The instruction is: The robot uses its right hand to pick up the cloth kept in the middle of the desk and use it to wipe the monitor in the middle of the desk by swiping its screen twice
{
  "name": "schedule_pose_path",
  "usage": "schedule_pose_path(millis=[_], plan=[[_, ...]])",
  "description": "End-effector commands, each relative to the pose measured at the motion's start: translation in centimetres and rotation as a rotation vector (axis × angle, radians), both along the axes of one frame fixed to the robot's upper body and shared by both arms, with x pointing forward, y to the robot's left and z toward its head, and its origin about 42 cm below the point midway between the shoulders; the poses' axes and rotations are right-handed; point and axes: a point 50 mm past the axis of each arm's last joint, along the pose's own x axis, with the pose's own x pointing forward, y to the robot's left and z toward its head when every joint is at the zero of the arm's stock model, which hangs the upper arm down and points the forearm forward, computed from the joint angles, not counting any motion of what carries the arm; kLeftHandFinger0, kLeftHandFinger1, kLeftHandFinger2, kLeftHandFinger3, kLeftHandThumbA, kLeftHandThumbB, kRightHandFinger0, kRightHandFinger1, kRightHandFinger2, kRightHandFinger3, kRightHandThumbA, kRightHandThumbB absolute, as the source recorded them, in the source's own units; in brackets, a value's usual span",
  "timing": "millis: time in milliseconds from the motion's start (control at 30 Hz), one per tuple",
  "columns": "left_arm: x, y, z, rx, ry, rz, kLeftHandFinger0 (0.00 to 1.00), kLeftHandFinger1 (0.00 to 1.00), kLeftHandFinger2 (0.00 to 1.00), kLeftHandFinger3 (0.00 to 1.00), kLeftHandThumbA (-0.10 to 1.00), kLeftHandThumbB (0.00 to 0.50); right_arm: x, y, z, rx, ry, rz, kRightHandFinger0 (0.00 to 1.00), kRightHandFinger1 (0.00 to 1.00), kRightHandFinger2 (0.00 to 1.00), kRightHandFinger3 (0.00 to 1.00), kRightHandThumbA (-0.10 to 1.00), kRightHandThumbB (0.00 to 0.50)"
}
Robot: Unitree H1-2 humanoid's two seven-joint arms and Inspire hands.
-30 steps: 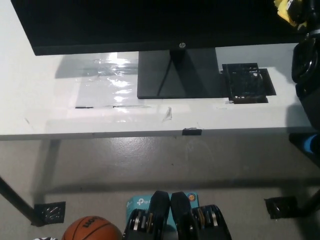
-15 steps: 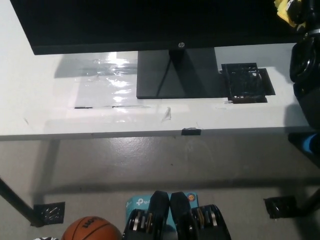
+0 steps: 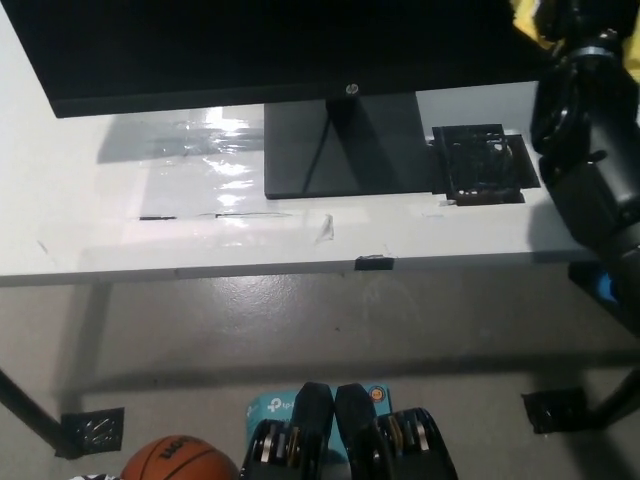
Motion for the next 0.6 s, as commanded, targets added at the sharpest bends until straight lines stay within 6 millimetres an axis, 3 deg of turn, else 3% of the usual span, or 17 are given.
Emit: schedule_pose_path(millis=[0, 33, 100, 233, 267, 333, 400, 433, 467, 500, 567], plan=[[0.6, 0.1, 0.9, 0.010, -0.025, -0.026, 0.54, 0.56, 0.73, 0.84, 0.44, 0.338, 0.1, 5.5, 6.2, -0.019, -0.100, 0.072, 0.00, 0.00, 0.12, 0.20, -0.10, 0.194], [0.6, 0.1, 0.8, 0.007, -0.023, -0.021, 0.54, 0.56, 0.72, 0.84, 0.43, 0.346, -0.1, 5.9, 6.2, -0.015, -0.102, 0.086, 0.00, 0.00, 0.18, 0.22, -0.10, 0.218], [0.6, 0.1, 0.8, 0.005, -0.016, -0.019, 0.56, 0.57, 0.74, 0.85, 0.43, 0.341, -0.1, 7.1, 6.1, -0.008, -0.080, 0.111, 0.00, 0.01, 0.25, 0.28, -0.10, 0.194], [0.7, 0.1, 0.8, 0.001, -0.012, -0.015, 0.57, 0.57, 0.73, 0.85, 0.42, 0.342, -0.5, 9.2, 5.8, -0.024, -0.067, 0.143, 0.00, 0.00, 0.21, 0.24, -0.10, 0.153], [0.7, 0.0, 0.7, 0.004, -0.010, -0.018, 0.57, 0.58, 0.73, 0.85, 0.43, 0.348, -0.7, 10.0, 5.7, -0.026, -0.064, 0.159, 0.00, 0.02, 0.27, 0.27, -0.10, 0.169], [0.9, -0.1, 0.9, 0.011, -0.008, -0.018, 0.57, 0.57, 0.73, 0.85, 0.42, 0.347, -0.9, 10.9, 5.5, -0.027, -0.062, 0.171, 0.00, 0.00, 0.23, 0.28, -0.10, 0.165], [0.9, -0.1, 0.9, 0.005, -0.011, -0.014, 0.54, 0.55, 0.71, 0.84, 0.40, 0.344, -1.0, 12.3, 5.3, -0.022, -0.058, 0.178, 0.00, 0.00, 0.23, 0.39, -0.10, 0.158], [0.8, -0.1, 1.0, 0.005, -0.007, -0.010, 0.53, 0.55, 0.71, 0.84, 0.39, 0.338, -1.0, 12.8, 5.2, -0.011, -0.050, 0.186, 0.00, 0.00, 0.25, 0.36, -0.10, 0.116], [0.9, 0.0, 0.9, 0.011, -0.009, -0.017, 0.52, 0.54, 0.70, 0.84, 0.42, 0.336, -1.1, 13.8, 5.2, -0.029, -0.025, 0.207, 0.00, 0.00, 0.29, 0.41, -0.10, 0.085], [0.9, 0.1, 0.9, 0.022, -0.015, -0.026, 0.50, 0.54, 0.70, 0.83, 0.45, 0.345, -1.3, 14.5, 5.1, -0.008, -0.028, 0.215, 0.00, 0.00, 0.28, 0.30, -0.10, 0.134], [0.9, 0.1, 1.0, 0.012, -0.022, -0.029, 0.50, 0.55, 0.71, 0.82, 0.43, 0.334, -1.6, 15.0, 4.9, 0.008, -0.026, 0.233, 0.00, 0.01, 0.32, 0.25, -0.10, 0.143]])
